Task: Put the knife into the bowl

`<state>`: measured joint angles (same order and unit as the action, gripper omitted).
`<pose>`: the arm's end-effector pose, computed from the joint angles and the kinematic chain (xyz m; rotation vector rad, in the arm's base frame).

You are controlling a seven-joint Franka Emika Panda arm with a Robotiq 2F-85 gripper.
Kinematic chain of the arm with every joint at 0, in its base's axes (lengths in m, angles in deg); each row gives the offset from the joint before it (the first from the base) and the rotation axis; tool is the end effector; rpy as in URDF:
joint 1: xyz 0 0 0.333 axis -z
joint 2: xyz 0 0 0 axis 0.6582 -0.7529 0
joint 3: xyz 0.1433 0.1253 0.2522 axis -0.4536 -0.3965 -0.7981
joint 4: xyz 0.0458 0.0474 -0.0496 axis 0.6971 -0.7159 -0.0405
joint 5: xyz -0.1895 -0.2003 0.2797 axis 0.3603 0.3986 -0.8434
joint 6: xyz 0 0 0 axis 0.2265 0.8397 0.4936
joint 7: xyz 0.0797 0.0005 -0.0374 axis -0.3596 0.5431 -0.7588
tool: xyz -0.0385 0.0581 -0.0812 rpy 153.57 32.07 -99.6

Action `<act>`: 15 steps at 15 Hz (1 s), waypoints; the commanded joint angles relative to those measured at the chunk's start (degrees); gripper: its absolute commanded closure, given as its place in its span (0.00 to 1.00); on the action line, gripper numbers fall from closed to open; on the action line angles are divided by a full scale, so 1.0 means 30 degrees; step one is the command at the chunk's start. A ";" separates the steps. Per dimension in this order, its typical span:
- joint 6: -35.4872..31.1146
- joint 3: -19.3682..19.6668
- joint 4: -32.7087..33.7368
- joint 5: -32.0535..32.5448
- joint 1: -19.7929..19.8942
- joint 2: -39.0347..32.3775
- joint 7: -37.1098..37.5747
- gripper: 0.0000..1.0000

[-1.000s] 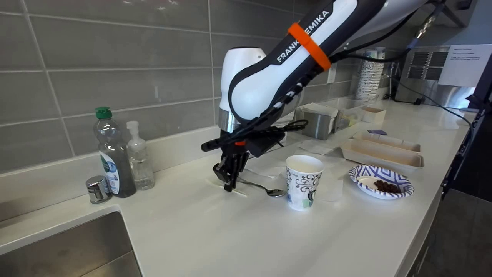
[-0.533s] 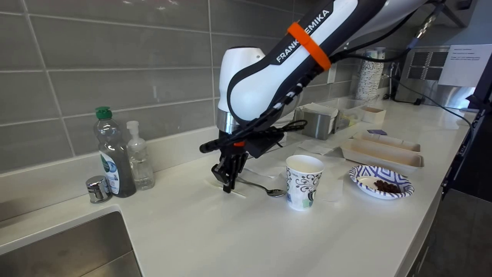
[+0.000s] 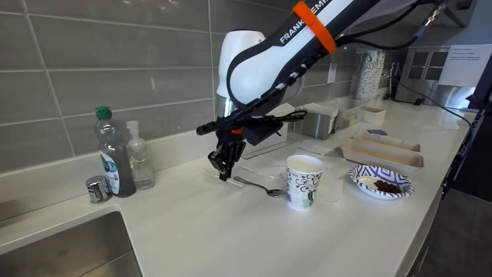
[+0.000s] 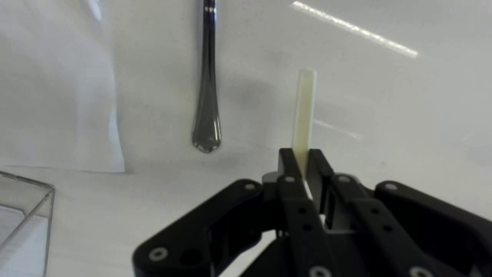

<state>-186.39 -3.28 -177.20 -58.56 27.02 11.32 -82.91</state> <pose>0.6088 0.2316 0.2883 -3.0354 -0.5744 -0.2556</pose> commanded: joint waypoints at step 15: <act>0.6783 0.0260 -0.2514 -0.0035 0.1327 0.7343 0.0994 0.97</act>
<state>-170.26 -2.05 -180.09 -57.10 29.66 27.39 -79.98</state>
